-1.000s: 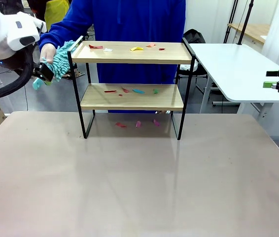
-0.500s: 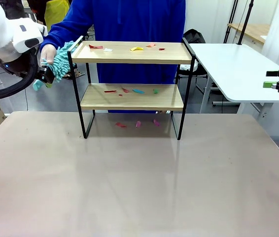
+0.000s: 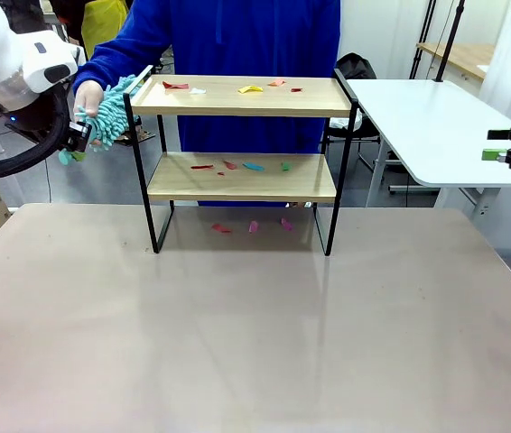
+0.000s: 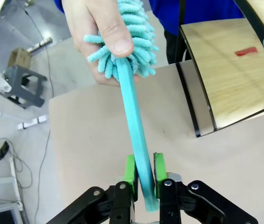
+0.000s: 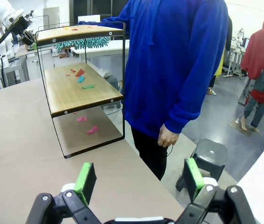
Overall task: Clean the shelf.
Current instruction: Pick up the Duster handed by the human, then clean the specific section of the Shelf indicated by the human with the Duster.
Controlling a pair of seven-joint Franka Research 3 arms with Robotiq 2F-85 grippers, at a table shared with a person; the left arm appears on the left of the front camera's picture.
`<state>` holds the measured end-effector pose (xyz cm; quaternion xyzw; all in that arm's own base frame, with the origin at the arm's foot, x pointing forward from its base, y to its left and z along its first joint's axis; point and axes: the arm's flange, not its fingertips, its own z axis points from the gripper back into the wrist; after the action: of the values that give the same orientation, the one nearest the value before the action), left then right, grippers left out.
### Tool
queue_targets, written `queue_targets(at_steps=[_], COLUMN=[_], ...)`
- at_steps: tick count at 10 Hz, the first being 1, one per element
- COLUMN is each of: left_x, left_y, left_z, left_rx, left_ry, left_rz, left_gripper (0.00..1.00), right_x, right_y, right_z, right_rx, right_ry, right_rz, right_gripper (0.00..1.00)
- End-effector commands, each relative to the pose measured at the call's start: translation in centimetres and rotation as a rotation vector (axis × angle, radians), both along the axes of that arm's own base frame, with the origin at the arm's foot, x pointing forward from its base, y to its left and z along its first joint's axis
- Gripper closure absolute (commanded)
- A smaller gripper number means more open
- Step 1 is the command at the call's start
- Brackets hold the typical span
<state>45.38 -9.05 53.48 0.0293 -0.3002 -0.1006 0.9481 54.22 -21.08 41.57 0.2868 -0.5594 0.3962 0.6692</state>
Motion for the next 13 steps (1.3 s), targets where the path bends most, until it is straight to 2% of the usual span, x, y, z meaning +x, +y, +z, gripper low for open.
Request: queue_targets(at_steps=[1,4,5,6,13], left_x=[0.02,0.09,0.30,0.06,0.06], left_y=[0.15,0.19,0.39,0.32,0.32], left_z=[0.60,0.60,0.66,0.17,0.17], left_rx=[-0.042,-0.038,-0.048,-0.029,-0.029], left_ry=[0.014,0.018,0.041,0.008,0.008], left_rz=[0.012,0.055,0.120,0.023,0.023], left_gripper=[1.00,1.00,1.00,0.88,0.88], right_x=[-0.07,-0.07,-0.07,-0.07,-0.07], right_y=[0.18,0.18,0.18,0.18,0.18], right_z=[0.20,0.20,0.20,0.20,0.20], right_rx=[0.002,0.002,0.002,0.002,0.002], right_ry=[-0.004,-0.004,-0.004,-0.004,-0.004], right_rz=[-0.001,-0.001,-0.001,-0.001,-0.001], right_gripper=[0.00,0.00,0.00,0.00,0.00])
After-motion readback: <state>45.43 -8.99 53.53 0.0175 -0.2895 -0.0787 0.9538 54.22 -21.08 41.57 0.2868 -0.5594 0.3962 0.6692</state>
